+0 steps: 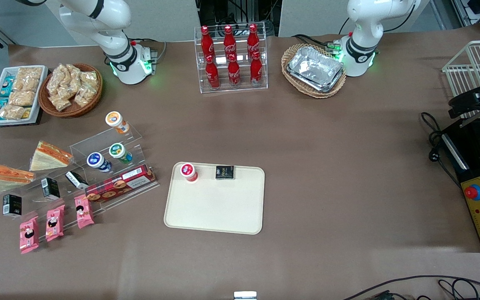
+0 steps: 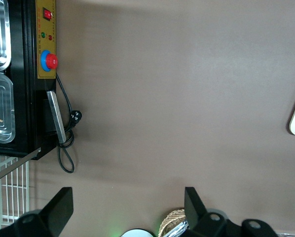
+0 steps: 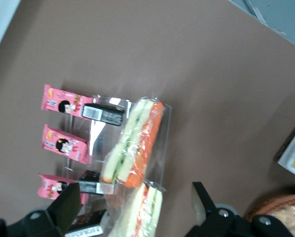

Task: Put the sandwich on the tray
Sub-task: 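Close the right gripper on a wrapped cucumber-and-carrot sandwich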

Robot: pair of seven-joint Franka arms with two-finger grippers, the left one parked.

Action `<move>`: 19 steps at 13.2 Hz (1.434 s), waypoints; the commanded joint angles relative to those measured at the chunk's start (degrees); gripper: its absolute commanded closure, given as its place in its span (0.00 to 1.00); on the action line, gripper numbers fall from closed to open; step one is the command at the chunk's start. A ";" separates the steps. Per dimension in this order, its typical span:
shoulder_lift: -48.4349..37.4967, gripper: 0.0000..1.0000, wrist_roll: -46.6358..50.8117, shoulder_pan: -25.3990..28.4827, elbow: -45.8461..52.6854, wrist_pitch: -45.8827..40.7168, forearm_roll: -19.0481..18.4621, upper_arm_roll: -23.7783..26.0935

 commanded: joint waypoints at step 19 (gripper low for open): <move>6.88 0.00 0.57 2.39 -10.40 15.90 9.94 0.35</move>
